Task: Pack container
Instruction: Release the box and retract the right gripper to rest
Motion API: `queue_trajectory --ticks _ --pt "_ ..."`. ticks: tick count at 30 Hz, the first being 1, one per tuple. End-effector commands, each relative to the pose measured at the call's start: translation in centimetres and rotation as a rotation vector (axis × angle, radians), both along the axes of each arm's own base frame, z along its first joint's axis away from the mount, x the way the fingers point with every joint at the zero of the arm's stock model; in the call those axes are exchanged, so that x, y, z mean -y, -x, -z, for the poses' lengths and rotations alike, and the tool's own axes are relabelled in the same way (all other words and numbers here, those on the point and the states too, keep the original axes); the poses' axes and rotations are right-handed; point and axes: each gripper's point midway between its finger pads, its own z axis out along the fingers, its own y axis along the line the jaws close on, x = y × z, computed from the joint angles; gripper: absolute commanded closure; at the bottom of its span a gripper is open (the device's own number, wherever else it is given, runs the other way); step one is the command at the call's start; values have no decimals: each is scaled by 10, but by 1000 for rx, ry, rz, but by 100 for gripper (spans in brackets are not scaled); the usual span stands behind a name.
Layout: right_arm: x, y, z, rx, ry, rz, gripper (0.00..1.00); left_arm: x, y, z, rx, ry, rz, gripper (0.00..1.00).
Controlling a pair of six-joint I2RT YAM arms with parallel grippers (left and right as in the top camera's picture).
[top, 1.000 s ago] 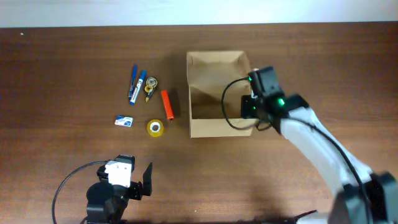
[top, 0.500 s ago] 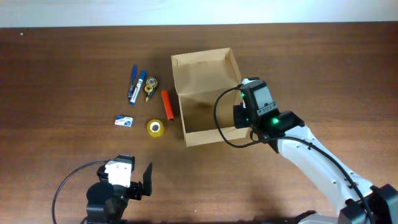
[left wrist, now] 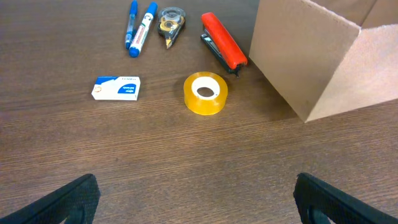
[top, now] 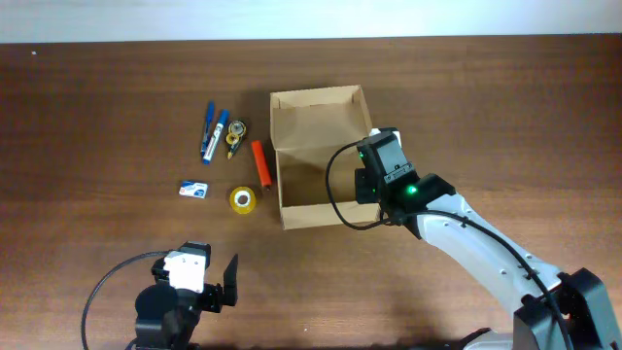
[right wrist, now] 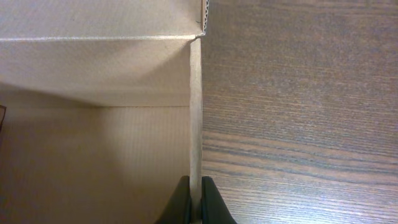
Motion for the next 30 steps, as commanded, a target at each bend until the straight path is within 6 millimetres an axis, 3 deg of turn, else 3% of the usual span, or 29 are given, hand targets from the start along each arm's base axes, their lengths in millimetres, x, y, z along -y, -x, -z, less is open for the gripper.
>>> queue_trajectory --ticks 1,9,11,12,13,20,25,30 --pt "0 -3 -2 18 5 21 96 -2 -1 1 6 -1 -14 0" --pt "-1 -2 -2 15 2 18 94 -2 -1 1 5 -1 -14 0" --pt "-1 -2 -2 15 2 19 63 -2 -1 1 5 -1 -14 0" --pt "-1 -2 -2 15 2 18 39 -2 -1 1 5 -1 -14 0" --pt "-1 -2 -2 15 2 19 27 -2 -1 1 5 -1 -14 0" --pt "-1 -4 -10 25 -1 19 24 -2 -1 1 5 -1 -14 0" --pt "1 -3 -47 60 -1 13 20 -2 -1 1 5 -1 -14 0" --pt "7 9 -83 60 27 -31 18 -2 -1 1 5 -1 -14 0"
